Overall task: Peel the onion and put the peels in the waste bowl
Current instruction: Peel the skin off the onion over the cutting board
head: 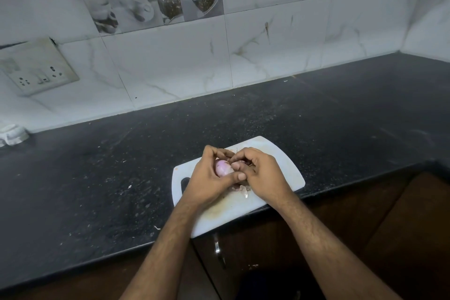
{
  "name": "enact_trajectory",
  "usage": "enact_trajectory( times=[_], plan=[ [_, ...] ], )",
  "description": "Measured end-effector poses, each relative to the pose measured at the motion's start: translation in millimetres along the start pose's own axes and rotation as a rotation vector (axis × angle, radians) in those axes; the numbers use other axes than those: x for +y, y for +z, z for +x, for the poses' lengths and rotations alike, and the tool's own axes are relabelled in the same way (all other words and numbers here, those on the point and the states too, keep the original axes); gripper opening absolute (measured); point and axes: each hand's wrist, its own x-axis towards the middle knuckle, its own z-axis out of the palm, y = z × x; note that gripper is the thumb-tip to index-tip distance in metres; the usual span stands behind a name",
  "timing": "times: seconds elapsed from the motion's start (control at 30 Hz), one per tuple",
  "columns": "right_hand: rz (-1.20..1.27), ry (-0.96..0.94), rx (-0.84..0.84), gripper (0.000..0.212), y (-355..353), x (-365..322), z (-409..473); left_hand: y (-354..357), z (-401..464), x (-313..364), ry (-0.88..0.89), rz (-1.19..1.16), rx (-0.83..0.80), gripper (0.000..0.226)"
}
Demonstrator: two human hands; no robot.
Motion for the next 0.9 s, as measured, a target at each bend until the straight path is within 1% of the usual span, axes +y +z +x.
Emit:
enact_trajectory(
  times=[0.07,0.17,0.27,0.43,0.47,0.57,0.6,0.63,0.73,0.8,0.9],
  plan=[
    [-0.086,-0.027,0.002,0.015,2,0,0,-2,1,-3,0.019,0.021,0.01,0.065],
    [-0.19,-0.017,0.001,0.015,2,-1,1,-2,2,-4,0.028,0.019,0.017,0.067],
    [-0.206,0.029,-0.001,0.015,2,0,4,-2,1,-1,0.026,0.003,0.031,0.066],
    [-0.218,0.063,-0.004,0.016,3,1,5,-1,1,1,-0.004,-0.033,0.049,0.071],
    [-0.209,0.064,0.036,0.017,2,1,5,-2,1,0,-0.012,-0.035,0.055,0.072],
    [-0.182,0.03,0.247,0.018,-5,6,7,-2,-1,4,-0.033,0.0,0.07,0.073],
    [-0.192,0.01,0.256,0.018,-5,6,6,-2,-1,3,-0.039,0.008,0.07,0.073],
    [-0.215,-0.011,0.223,0.02,-4,5,6,-3,0,3,-0.043,0.006,0.07,0.073],
    [-0.292,-0.035,0.047,0.028,6,1,4,-3,-1,1,-0.03,-0.024,0.075,0.08],
    [-0.296,-0.048,0.041,0.026,6,1,5,-1,0,2,-0.032,-0.017,0.085,0.086],
    [-0.204,-0.051,0.079,0.021,1,-1,4,0,0,2,-0.023,0.0,0.067,0.088]
  ],
)
